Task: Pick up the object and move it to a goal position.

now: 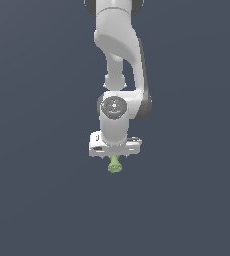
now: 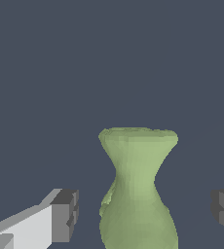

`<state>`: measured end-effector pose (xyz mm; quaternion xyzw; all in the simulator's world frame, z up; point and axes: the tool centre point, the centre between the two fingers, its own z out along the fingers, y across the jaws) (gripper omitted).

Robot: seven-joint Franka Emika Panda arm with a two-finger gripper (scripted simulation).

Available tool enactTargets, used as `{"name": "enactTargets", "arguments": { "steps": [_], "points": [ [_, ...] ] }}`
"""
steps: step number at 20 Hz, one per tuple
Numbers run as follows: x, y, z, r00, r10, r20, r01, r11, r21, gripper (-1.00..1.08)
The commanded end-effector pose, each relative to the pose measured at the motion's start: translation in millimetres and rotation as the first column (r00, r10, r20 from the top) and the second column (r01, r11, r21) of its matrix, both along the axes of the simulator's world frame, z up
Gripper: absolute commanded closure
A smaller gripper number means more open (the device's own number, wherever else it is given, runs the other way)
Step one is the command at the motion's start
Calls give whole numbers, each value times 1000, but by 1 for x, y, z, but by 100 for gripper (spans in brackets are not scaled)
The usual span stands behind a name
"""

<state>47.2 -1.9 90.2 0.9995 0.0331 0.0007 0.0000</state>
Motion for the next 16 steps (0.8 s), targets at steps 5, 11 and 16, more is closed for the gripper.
{"name": "enactTargets", "arguments": {
  "steps": [5, 11, 16],
  "points": [
    [-1, 0, -27, 1000, 0, -1, 0, 1000, 0, -92],
    [1, 0, -29, 1000, 0, -1, 0, 1000, 0, 108],
    [1, 0, -29, 1000, 0, -1, 0, 1000, 0, 108]
  ]
}}
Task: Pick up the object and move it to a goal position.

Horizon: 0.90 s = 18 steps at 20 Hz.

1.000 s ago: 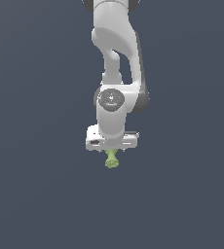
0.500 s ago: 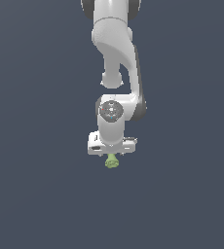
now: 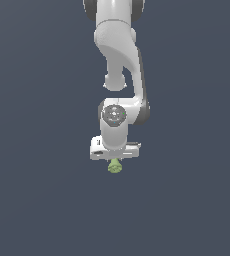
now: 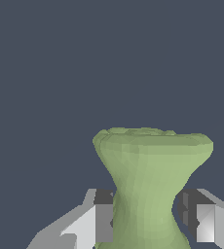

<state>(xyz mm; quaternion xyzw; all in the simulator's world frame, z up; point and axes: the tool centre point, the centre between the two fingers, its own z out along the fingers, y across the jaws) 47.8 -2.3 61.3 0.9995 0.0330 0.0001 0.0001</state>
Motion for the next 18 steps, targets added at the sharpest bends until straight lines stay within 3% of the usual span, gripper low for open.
{"name": "enactTargets", "arguments": {
  "steps": [1, 10, 18],
  "points": [
    [0, 0, 0, 1000, 0, 0, 0, 1000, 0, 108],
    [4, -6, 9, 1000, 0, 0, 0, 1000, 0, 108],
    [23, -32, 48, 1000, 0, 0, 0, 1000, 0, 108]
  ]
}}
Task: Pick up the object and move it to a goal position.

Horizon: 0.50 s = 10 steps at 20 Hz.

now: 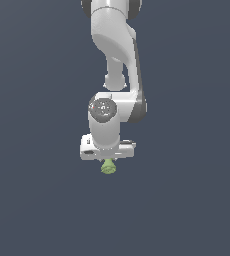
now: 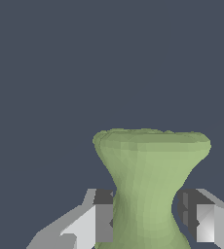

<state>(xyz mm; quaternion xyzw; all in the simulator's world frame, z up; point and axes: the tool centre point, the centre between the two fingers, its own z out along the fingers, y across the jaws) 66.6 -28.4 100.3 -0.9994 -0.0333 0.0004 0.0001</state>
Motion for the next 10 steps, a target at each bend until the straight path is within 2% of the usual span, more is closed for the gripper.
{"name": "enactTargets", "arguments": {
  "steps": [1, 10],
  "points": [
    [7, -11, 16, 1000, 0, 1, 0, 1000, 0, 108],
    [37, -50, 74, 1000, 0, 1, 0, 1000, 0, 108]
  ]
}}
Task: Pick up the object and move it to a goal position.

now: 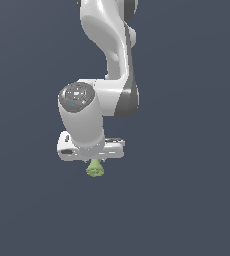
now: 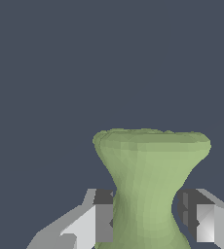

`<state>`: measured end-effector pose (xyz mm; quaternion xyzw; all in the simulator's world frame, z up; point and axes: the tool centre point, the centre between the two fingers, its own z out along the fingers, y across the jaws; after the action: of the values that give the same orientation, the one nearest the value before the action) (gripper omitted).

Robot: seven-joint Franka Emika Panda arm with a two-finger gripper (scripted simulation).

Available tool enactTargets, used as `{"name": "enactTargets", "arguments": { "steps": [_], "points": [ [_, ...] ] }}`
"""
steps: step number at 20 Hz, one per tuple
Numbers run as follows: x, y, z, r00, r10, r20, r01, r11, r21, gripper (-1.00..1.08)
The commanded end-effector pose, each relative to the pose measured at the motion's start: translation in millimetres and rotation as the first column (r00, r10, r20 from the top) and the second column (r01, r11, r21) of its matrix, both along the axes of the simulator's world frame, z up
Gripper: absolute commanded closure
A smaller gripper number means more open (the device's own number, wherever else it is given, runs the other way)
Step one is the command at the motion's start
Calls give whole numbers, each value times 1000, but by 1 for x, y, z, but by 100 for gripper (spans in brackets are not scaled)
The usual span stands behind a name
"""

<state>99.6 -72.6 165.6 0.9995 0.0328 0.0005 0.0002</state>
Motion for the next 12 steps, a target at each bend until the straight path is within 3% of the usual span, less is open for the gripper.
{"name": "enactTargets", "arguments": {
  "steps": [1, 12],
  "points": [
    [7, -9, 14, 1000, 1, -1, -1, 1000, 0, 108],
    [23, -28, 41, 1000, 1, -1, -1, 1000, 0, 108]
  ]
}}
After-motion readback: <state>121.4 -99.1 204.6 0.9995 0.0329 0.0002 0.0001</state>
